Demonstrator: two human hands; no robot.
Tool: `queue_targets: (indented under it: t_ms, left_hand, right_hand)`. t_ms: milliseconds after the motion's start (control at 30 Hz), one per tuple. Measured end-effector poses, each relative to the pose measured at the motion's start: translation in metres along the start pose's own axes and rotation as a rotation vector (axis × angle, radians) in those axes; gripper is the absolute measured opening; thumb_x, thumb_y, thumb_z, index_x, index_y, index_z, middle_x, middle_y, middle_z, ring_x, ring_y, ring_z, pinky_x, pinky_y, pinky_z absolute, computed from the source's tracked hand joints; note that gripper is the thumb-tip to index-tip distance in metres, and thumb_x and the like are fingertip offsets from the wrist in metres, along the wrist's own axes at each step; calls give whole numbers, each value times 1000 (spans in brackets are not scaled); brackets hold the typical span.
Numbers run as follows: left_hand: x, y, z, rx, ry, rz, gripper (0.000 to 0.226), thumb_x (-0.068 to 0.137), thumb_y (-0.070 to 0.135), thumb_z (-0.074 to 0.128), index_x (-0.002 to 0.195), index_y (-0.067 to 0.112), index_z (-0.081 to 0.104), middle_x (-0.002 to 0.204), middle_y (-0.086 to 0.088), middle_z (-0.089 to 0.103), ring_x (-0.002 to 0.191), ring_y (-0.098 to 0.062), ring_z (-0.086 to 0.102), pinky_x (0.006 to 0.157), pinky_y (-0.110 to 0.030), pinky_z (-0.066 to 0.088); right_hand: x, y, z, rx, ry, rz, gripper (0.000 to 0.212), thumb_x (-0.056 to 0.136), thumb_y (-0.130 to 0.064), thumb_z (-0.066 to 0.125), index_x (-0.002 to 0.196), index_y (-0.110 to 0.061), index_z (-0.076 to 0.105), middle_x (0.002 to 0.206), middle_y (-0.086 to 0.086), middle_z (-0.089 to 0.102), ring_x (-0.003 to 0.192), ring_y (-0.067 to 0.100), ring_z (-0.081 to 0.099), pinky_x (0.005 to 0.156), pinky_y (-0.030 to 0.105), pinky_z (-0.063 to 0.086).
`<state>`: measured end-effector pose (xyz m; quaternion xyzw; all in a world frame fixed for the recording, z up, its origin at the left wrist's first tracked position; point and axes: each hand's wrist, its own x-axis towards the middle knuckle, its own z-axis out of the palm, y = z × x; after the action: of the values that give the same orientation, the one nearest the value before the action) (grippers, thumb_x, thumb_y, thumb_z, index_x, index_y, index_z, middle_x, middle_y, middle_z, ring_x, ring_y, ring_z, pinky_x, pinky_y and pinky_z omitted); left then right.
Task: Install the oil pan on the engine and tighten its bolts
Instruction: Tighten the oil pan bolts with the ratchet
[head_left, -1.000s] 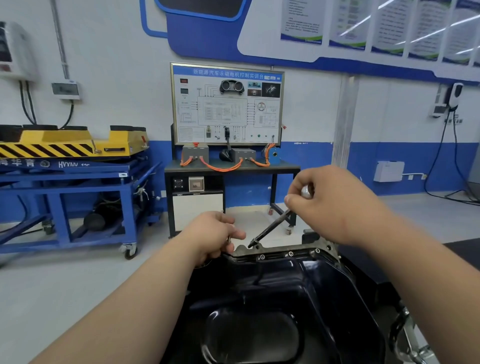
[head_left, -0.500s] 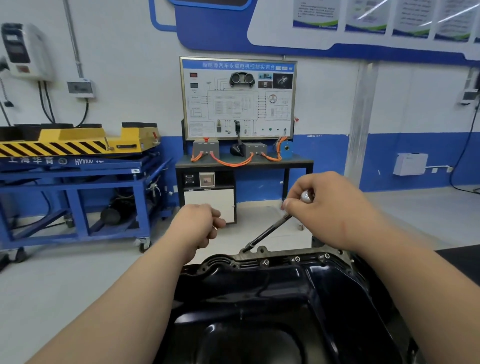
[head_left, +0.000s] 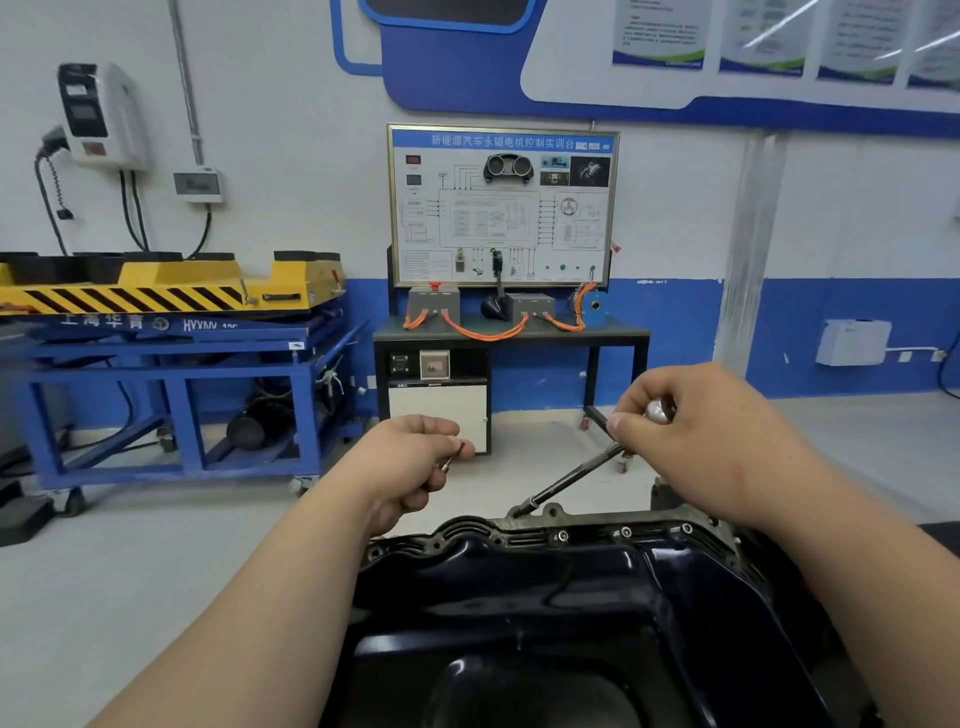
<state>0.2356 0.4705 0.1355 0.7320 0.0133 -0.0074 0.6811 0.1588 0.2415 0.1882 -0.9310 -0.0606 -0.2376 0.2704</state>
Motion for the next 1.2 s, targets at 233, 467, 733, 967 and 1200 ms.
queue_targets:
  t_ms: [233,467,733,967,1200]
  left_hand:
    - [-3,-6,2,299,-153,75,8,90,12,63,84,10,57,67,-2,60,40,-6,38,37,-17,27]
    - [-12,1,4,612,-138,103,19,93,32,55,86,15,55,66,0,53,51,-16,44,40,-16,28]
    - [-24,18,-39,596,-175,8,34,99,34,42,84,12,64,72,-2,48,42,-12,38,39,-16,24]
    - [-27,18,-25,559,-311,-48,22,90,11,48,93,12,70,71,5,70,42,-9,36,38,-16,22]
    - [-13,17,5,994,-333,132,11,81,18,64,84,23,74,84,-8,72,43,-13,41,42,-15,31]
  right_hand:
    - [-4,-7,1,1,10,-2,18,82,-37,60,66,-31,62,54,-11,53,45,0,51,46,22,34]
    - [-5,-20,2,-11,-9,-11,18,83,-37,60,66,-30,61,61,-10,58,43,2,49,48,23,37]
    - [-8,-37,-3,-24,8,-38,17,81,-38,59,66,-31,61,65,-10,58,49,4,51,48,23,34]
    - [-15,-38,-11,-24,33,-8,15,79,-39,59,66,-32,61,54,-8,58,45,6,54,47,22,37]
    - [-23,-28,-29,-92,72,24,14,81,-36,58,69,-30,62,66,-11,60,56,4,57,47,20,35]
